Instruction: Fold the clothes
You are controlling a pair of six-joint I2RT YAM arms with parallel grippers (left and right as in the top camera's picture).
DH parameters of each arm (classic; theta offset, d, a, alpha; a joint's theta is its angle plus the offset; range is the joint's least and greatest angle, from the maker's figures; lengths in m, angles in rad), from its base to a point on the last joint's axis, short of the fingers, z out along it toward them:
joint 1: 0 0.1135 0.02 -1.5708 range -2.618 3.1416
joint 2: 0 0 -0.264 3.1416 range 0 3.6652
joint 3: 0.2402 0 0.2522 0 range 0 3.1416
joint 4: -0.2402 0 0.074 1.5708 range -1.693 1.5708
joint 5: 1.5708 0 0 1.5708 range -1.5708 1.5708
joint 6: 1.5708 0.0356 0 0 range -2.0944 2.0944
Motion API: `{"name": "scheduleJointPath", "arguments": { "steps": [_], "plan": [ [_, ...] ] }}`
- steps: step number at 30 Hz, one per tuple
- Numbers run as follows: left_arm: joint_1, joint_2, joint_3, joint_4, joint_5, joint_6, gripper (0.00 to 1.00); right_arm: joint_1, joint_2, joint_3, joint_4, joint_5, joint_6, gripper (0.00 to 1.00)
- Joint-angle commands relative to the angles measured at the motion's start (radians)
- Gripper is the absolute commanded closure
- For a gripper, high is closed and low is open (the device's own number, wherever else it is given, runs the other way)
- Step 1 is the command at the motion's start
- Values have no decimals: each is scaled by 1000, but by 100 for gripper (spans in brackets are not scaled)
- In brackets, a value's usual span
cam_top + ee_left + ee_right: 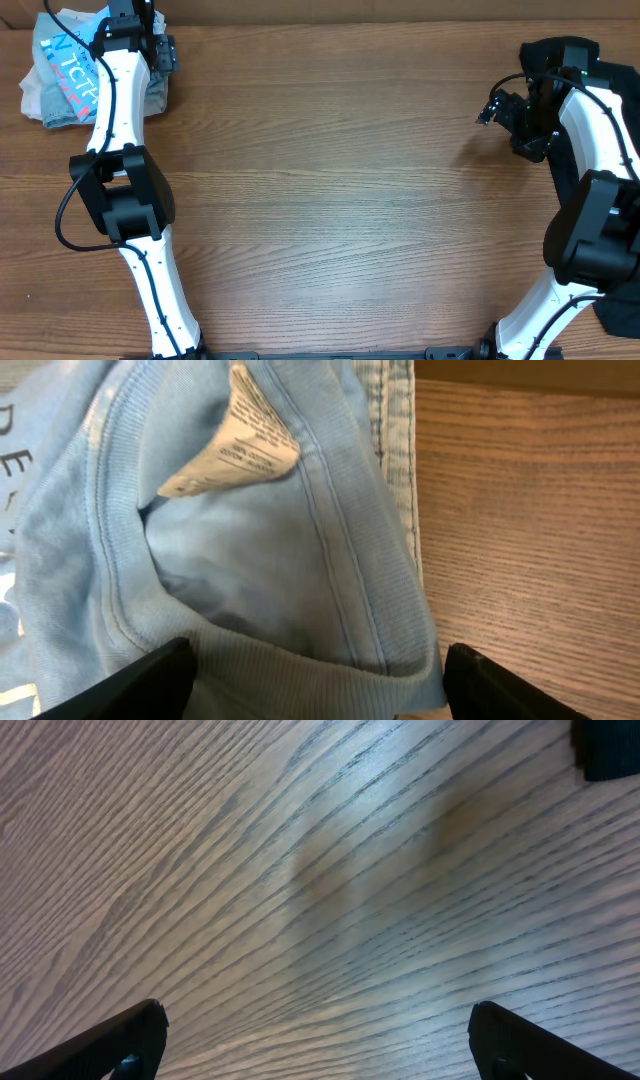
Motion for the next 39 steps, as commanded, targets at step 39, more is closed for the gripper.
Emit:
{"name": "scheduleJointPath", "arguments": {
  "steps": [39],
  "plan": [
    [48, -44, 17, -29, 118, 163, 15, 3, -29, 20, 5, 0, 8, 0]
  ]
}}
